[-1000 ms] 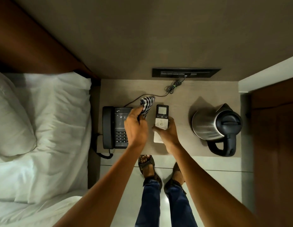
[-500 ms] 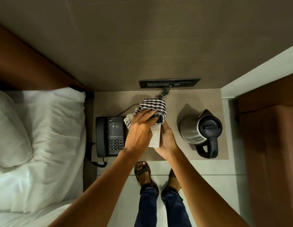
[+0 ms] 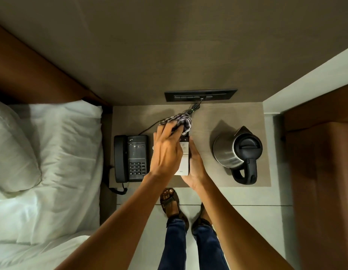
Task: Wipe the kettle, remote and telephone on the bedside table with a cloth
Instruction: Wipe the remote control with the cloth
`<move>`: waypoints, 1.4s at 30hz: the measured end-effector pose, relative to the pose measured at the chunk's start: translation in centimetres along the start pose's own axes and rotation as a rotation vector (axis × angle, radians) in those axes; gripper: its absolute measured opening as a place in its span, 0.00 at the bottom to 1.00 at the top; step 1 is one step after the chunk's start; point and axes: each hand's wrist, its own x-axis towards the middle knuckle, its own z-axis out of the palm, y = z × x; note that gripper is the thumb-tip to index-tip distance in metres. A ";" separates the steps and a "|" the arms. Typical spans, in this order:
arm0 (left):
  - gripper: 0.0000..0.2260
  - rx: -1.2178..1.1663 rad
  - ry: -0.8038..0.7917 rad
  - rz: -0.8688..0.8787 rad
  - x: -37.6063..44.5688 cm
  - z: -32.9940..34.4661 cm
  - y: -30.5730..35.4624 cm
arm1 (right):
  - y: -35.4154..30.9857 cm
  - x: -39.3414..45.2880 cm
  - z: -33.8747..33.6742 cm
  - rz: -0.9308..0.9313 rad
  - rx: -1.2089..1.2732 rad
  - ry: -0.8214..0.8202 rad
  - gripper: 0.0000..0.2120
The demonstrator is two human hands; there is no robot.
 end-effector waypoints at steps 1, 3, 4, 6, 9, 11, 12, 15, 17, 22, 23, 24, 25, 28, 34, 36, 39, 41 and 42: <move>0.23 0.036 -0.062 0.011 0.1 0.1 0.1 | 0.0 -0.1 0.2 0.009 0.008 0.018 0.25; 0.22 0.097 -0.134 0.030 -0.9 0.2 -0.2 | 0.2 0.1 0.1 0.015 0.021 0.027 0.23; 0.20 0.099 -0.138 0.034 -1.8 0.2 -0.5 | 0.3 0.1 -0.1 0.013 0.019 0.018 0.24; 0.17 0.061 -0.135 0.035 -3.7 0.0 -1.3 | 0.4 0.1 -0.5 0.028 0.012 0.006 0.27; 0.15 0.023 -0.126 0.044 -5.2 -1.0 -2.1 | 0.6 0.0 -0.9 0.052 -0.033 0.028 0.31; 0.15 -0.029 -0.031 0.017 -4.0 -1.5 -1.9 | 0.5 0.0 -0.6 0.028 -0.067 0.024 0.30; 0.16 -0.044 0.021 -0.002 -2.8 -1.6 -1.5 | 0.4 0.1 -0.4 0.009 -0.073 0.013 0.29; 0.20 0.006 -0.006 0.009 1.2 -1.7 -0.3 | 0.1 0.3 0.6 -0.026 -0.088 0.010 0.26; 0.21 0.084 -0.107 0.061 1.7 -1.1 0.0 | -0.1 0.3 1.2 -0.033 -0.067 0.028 0.23; 0.16 0.050 -0.118 0.072 -3.2 0.3 -0.5 | 0.0 0.2 0.5 -0.033 -0.023 0.045 0.22; 0.15 0.029 -0.123 0.069 -4.5 0.4 -0.7 | -0.2 0.3 0.4 0.003 -0.049 0.075 0.27; 0.15 0.010 -0.133 0.074 -5.7 0.4 -0.9 | -0.3 0.5 0.2 0.035 -0.068 0.083 0.32; 0.15 -0.009 -0.144 0.085 -6.7 0.4 -1.1 | -0.5 0.6 0.1 0.059 -0.063 0.078 0.35; 0.14 -0.052 -0.124 0.115 -7.3 0.1 -1.7 | -0.7 0.9 -0.2 0.080 -0.059 0.087 0.35; 0.19 0.064 -0.015 0.045 0.1 -0.3 -0.2 | -0.8 0.3 0.6 -0.051 -0.023 0.003 0.25; 0.22 0.156 -0.131 0.072 0.8 0.0 0.0 | -0.9 0.4 0.9 -0.068 0.005 0.019 0.21; 0.22 0.165 -0.182 0.087 -1.4 0.3 -0.5 | -1.1 0.4 0.7 -0.063 0.020 0.020 0.20; 0.23 0.122 -0.190 0.056 -4.2 0.4 -0.9 | -1.5 0.4 0.7 -0.012 -0.024 0.025 0.23; 0.23 0.109 -0.198 0.046 -5.7 0.5 -1.1 | -1.7 0.6 0.7 0.008 -0.049 0.034 0.27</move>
